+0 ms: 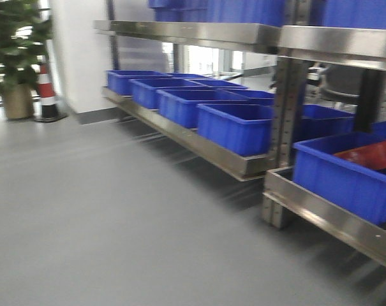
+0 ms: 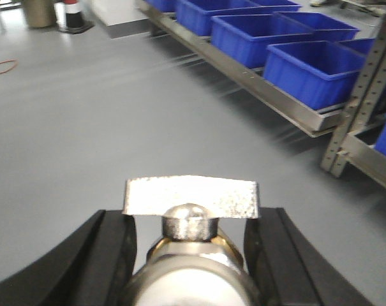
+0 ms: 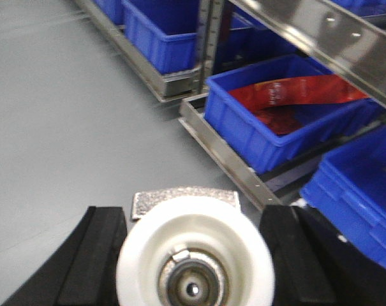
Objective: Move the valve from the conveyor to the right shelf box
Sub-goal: 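Hold both valves while the base drives to the blue-bin shelf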
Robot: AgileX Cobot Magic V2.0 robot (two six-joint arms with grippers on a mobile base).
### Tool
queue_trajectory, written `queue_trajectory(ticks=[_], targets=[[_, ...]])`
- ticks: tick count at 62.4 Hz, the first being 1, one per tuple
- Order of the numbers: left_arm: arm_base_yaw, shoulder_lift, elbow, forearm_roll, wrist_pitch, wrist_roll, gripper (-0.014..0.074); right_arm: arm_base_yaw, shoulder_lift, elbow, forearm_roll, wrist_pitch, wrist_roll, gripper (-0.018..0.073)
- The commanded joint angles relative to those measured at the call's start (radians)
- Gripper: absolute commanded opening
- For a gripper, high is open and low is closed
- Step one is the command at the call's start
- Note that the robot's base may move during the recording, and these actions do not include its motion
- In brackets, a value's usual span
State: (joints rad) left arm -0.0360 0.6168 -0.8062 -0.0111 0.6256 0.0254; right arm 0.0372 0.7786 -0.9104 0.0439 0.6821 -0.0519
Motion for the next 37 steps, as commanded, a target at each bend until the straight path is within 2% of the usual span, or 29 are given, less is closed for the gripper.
queue_trajectory(ticks=[1,37], targets=[[0.001,-0.005,-0.006,-0.006,-0.041,0.002,-0.0111,-0.004,-0.014,-0.013,-0.005,-0.070,-0.001,-0.0164],[0.001,-0.005,-0.006,-0.006,-0.041,0.002,-0.0111,-0.004,-0.014,-0.013,-0.005,-0.070,-0.001,-0.0164]])
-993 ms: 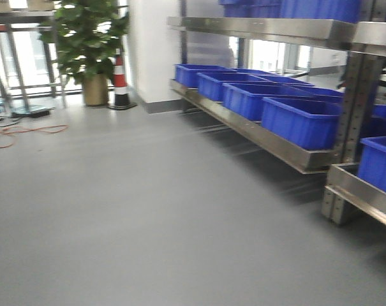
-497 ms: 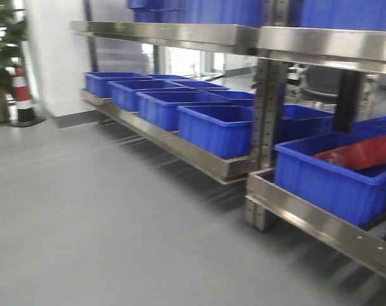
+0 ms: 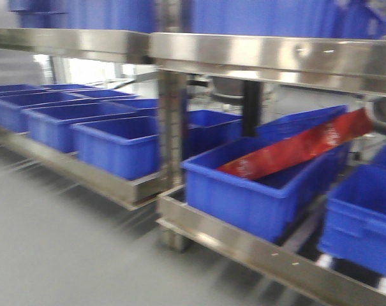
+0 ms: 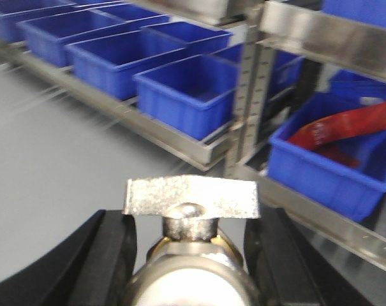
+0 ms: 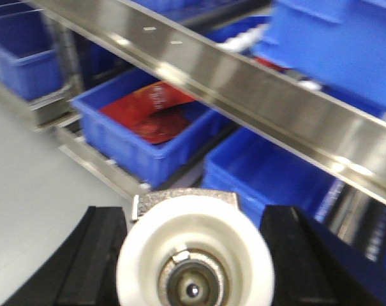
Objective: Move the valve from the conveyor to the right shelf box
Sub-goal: 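Hold both valves while the base drives to the blue-bin shelf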
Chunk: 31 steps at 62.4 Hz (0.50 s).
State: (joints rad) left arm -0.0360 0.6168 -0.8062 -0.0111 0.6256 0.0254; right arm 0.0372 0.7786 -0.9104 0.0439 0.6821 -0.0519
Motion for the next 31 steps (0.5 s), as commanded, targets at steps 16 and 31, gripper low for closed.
queue_trajectory(ticks=[16,31], targets=[[0.001,-0.005,-0.006,-0.006,-0.041,0.002,-0.0111,-0.004,-0.014,-0.013,-0.005,-0.072,-0.001,-0.0164],[0.001,-0.005,-0.006,-0.006,-0.041,0.002,-0.0111,-0.004,-0.014,-0.013,-0.005,-0.072,-0.001,-0.0164]])
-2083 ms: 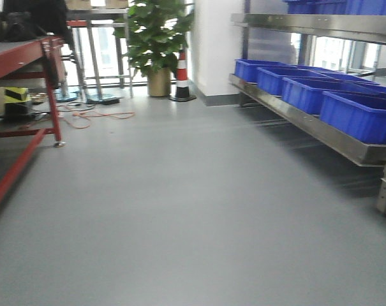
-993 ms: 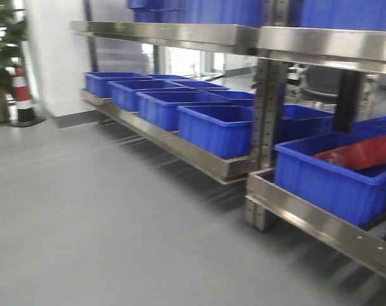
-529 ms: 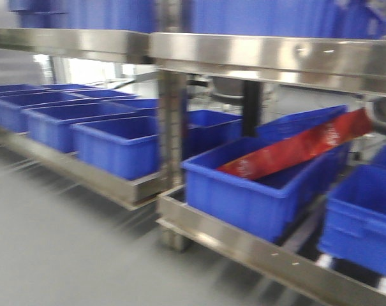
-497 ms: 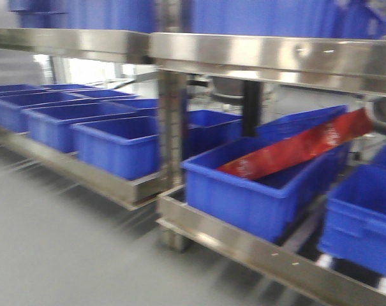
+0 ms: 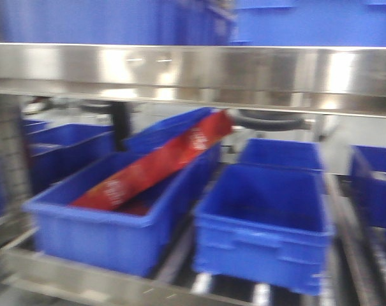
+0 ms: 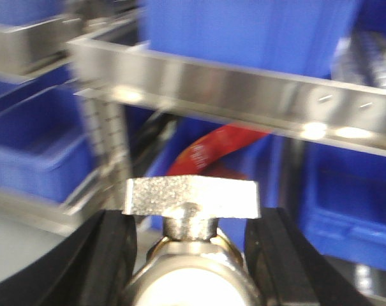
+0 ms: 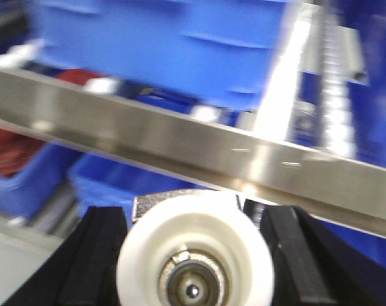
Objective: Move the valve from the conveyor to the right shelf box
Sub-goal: 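Hold both valves while the base drives to the blue-bin shelf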
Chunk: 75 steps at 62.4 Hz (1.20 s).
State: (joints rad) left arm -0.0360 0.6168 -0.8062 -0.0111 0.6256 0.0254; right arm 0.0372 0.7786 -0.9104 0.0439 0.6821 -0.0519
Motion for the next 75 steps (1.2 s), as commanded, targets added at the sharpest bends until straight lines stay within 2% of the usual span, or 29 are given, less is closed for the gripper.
queue_trajectory(ticks=[1,75], targets=[[0.001,-0.005,-0.006,-0.006,-0.041,0.002,-0.0111,-0.004,-0.014,-0.013,-0.005,-0.072,-0.001,-0.0164],[0.001,-0.005,-0.006,-0.006,-0.041,0.002,-0.0111,-0.004,-0.014,-0.013,-0.005,-0.115,-0.001,-0.0164]])
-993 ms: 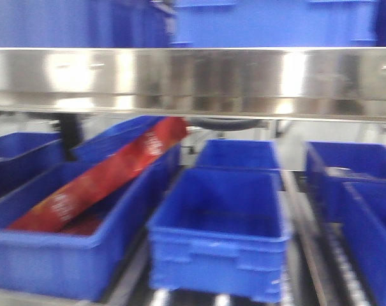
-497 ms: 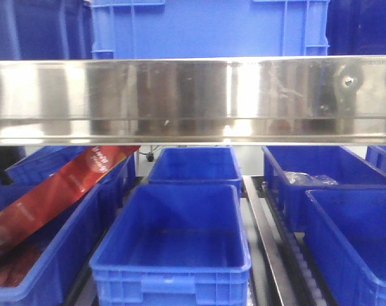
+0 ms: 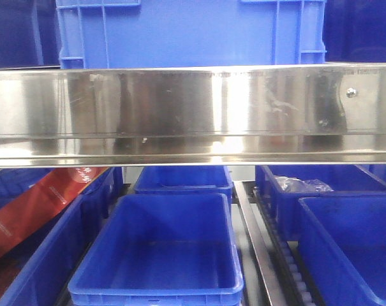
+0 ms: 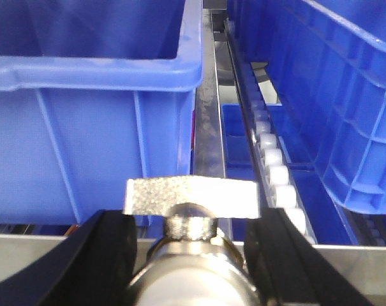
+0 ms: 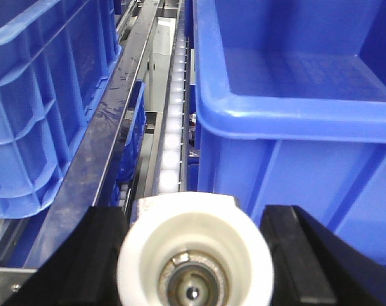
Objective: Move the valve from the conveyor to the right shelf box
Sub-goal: 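Lower both held valves down into a blue bin on the shelf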
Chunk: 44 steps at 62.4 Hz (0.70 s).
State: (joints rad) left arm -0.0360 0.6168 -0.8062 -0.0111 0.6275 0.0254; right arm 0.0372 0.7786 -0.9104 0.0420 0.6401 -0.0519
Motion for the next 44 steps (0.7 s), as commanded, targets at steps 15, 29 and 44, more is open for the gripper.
queue_trajectory(ticks=[15,29,44], targets=[[0.001,-0.005,-0.006,-0.006,-0.043,0.002,-0.0111,-0.004,-0.014,-0.013,-0.003,-0.073,-0.001,-0.0164],[0.001,-0.005,-0.006,-0.006,-0.043,0.002,-0.0111,-0.004,-0.014,-0.013,-0.003,-0.073,-0.001,-0.0164],[0.001,-0.005,-0.006,-0.006,-0.043,0.002,-0.0111,-0.004,-0.014,-0.013,-0.003,-0.073,-0.001,-0.0164]])
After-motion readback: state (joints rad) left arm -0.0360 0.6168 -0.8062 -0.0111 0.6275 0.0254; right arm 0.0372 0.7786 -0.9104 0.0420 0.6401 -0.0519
